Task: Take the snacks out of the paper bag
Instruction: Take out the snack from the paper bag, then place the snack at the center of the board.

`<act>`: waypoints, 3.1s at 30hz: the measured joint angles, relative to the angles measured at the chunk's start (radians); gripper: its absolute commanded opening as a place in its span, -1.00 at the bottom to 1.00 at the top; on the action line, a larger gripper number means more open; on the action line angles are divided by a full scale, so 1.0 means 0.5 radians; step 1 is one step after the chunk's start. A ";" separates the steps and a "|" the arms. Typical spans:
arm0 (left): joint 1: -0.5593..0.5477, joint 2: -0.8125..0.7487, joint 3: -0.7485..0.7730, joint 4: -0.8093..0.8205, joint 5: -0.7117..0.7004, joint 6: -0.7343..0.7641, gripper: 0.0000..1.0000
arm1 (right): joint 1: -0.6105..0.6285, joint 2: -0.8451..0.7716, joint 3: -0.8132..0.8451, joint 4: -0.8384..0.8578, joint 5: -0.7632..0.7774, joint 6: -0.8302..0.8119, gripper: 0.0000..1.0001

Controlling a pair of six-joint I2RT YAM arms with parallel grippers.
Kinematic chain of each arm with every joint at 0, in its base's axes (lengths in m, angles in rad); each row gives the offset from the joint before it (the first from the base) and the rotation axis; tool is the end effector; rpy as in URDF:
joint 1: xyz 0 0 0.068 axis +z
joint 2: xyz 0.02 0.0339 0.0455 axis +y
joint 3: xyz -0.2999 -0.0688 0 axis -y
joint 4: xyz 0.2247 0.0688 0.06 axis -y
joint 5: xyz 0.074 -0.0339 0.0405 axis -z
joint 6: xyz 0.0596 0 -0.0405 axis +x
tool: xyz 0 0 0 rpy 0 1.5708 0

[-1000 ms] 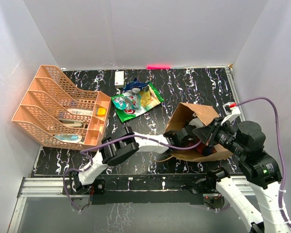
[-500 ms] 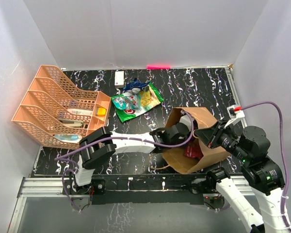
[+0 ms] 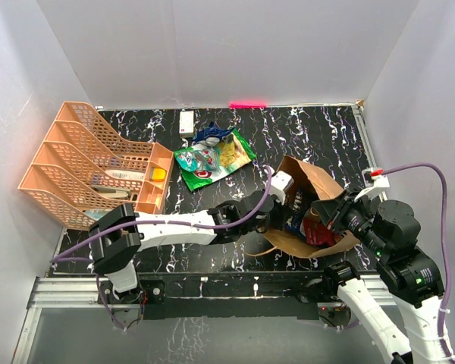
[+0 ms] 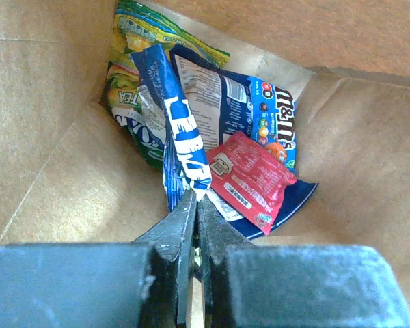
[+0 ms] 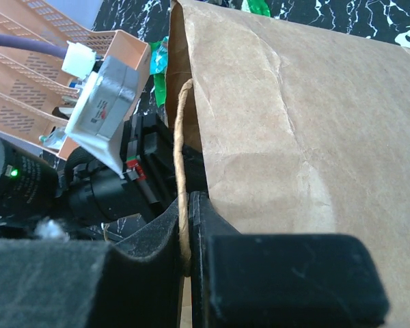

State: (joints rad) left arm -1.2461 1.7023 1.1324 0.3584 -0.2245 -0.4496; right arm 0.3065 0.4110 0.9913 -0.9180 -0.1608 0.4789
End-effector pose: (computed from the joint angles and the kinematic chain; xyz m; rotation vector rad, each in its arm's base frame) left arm 0.1434 -0.3844 0.3124 0.5733 1.8059 -1.0026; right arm 0.0214 0.0168 0.3627 0.0572 1.9628 0.6776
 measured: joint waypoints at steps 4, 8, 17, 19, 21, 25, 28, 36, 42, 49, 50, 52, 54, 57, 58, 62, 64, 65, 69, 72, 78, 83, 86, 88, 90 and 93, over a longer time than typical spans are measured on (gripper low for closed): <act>-0.001 -0.054 -0.027 -0.018 0.032 0.031 -1.00 | 0.000 -0.002 -0.001 -0.017 0.036 0.002 -0.84; -0.001 -0.159 -0.027 -0.111 0.060 0.123 -1.00 | 0.000 -0.028 -0.001 -0.044 0.072 0.001 -0.85; -0.001 -0.452 0.205 -0.390 0.077 0.343 -1.00 | 0.000 -0.041 -0.001 -0.096 0.126 -0.019 -0.85; -0.001 -0.481 0.291 -0.446 0.088 0.378 -1.00 | 0.000 -0.041 -0.001 -0.102 0.131 -0.021 -0.85; -0.001 -0.519 0.340 -0.497 0.098 0.401 -1.00 | 0.000 -0.042 -0.001 -0.103 0.143 -0.021 -0.85; -0.001 -0.647 0.346 -0.620 0.109 0.428 -1.00 | 0.000 -0.057 -0.003 -0.104 0.166 -0.022 -0.84; 0.001 -0.757 0.351 -0.694 0.128 0.470 -1.00 | 0.000 -0.070 -0.003 -0.103 0.179 -0.022 -0.85; 0.002 -0.969 0.550 -0.963 -0.008 0.700 -1.00 | 0.000 -0.092 -0.015 -0.102 0.220 -0.022 -0.84; 0.021 -0.987 0.891 -1.221 -0.387 0.927 -1.00 | 0.000 -0.095 -0.018 -0.102 0.232 -0.022 -0.84; 0.337 -0.864 1.089 -1.511 -0.694 1.058 -1.00 | 0.000 -0.156 -0.051 -0.100 0.250 -0.021 -0.84; 0.416 -0.835 1.089 -1.560 -0.702 1.055 -1.00 | 0.000 -0.161 -0.051 -0.100 0.250 -0.021 -0.84; 0.579 -0.769 1.086 -1.639 -0.665 1.028 -1.00 | 0.000 -0.171 -0.051 -0.100 0.250 -0.021 -0.84; 0.733 -0.702 1.081 -1.700 -0.591 0.984 -1.00 | 0.000 -0.183 -0.053 -0.100 0.250 -0.022 -0.84; 0.964 -0.565 1.079 -1.783 -0.412 0.887 -1.00 | 0.000 -0.195 -0.053 -0.099 0.250 -0.022 -0.84; 1.031 -0.510 1.079 -1.806 -0.348 0.851 -1.00 | 0.000 -0.196 -0.053 -0.099 0.250 -0.022 -0.84; 1.215 -0.308 1.071 -1.866 -0.145 0.736 -1.00 | 0.000 -0.197 -0.053 -0.099 0.249 -0.022 -0.84; 1.278 -0.239 1.067 -1.887 -0.038 0.677 -1.00 | 0.000 -0.196 -0.053 -0.100 0.249 -0.022 -0.84; 1.304 -0.218 1.066 -1.889 0.011 0.649 -1.00 | 0.000 -0.196 -0.053 -0.099 0.249 -0.022 -0.84; 1.382 -0.216 1.032 -1.875 0.165 0.533 -1.00 | 0.000 -0.196 -0.053 -0.100 0.250 -0.022 -0.85; 1.418 -0.267 0.882 -1.814 0.260 0.454 -1.00 | 0.000 -0.196 -0.053 -0.099 0.249 -0.022 -0.85; 1.442 -0.432 0.412 -1.742 0.363 0.344 -1.00 | 0.000 -0.195 -0.053 -0.099 0.247 -0.033 -0.85; 1.442 -0.552 0.142 -1.713 0.435 0.283 -1.00 | 0.000 -0.195 -0.053 -0.096 0.231 -0.054 -0.84; 1.442 -0.562 0.125 -1.698 0.497 0.253 -1.00 | 0.000 -0.195 -0.053 -0.096 0.220 -0.060 -0.84; 1.442 -0.565 0.125 -1.674 0.559 0.230 -1.00 | 0.000 -0.195 -0.053 -0.096 0.219 -0.063 -0.84; 1.442 -0.568 0.125 -1.648 0.639 0.198 -1.00 | 0.000 -0.195 -0.054 -0.096 0.219 -0.065 -0.84; 1.442 -0.568 0.126 -1.589 0.778 0.135 -1.00 | 0.000 -0.195 -0.054 -0.096 0.217 -0.066 -0.83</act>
State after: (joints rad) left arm -0.5251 1.4185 1.1954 -0.4362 0.1646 -0.3820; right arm 0.3065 0.3138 0.9642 -0.9661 -0.0525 0.4458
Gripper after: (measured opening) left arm 0.009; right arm 0.080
